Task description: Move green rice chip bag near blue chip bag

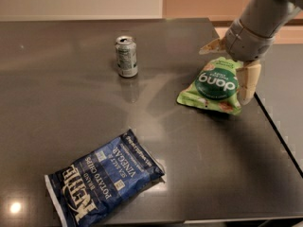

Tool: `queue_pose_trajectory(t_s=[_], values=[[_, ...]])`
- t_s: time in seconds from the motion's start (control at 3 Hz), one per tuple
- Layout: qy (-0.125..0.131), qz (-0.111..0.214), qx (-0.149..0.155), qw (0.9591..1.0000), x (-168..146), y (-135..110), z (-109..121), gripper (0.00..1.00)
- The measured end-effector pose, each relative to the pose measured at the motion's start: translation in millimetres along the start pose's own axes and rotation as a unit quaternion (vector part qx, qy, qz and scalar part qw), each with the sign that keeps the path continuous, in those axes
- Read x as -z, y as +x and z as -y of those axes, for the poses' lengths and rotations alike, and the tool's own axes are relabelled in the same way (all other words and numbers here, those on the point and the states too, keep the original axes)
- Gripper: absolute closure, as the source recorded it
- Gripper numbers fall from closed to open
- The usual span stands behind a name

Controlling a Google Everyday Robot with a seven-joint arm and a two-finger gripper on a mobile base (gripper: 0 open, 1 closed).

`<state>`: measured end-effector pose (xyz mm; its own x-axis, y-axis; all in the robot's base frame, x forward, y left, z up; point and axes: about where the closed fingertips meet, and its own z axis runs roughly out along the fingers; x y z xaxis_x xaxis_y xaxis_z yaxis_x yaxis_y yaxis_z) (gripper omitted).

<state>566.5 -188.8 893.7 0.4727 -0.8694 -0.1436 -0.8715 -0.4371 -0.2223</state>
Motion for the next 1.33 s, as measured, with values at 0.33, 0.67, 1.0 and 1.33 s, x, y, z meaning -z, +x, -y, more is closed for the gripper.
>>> queue_pose_trajectory(t_s=[0.33,0.67,1.0,1.33], values=[[-0.021,-0.005,0.030,0.9993,-3.7,3.9,-2.7,0.00],[-0.032,-0.010,0.050,0.9982,-8.1,10.1,2.2,0.00],[-0.035,-0.015,0.061,0.9974,-14.9,15.5,9.7,0.00],[-0.041,-0.020,0.063,0.9970,-24.4,22.6,13.1,0.00]])
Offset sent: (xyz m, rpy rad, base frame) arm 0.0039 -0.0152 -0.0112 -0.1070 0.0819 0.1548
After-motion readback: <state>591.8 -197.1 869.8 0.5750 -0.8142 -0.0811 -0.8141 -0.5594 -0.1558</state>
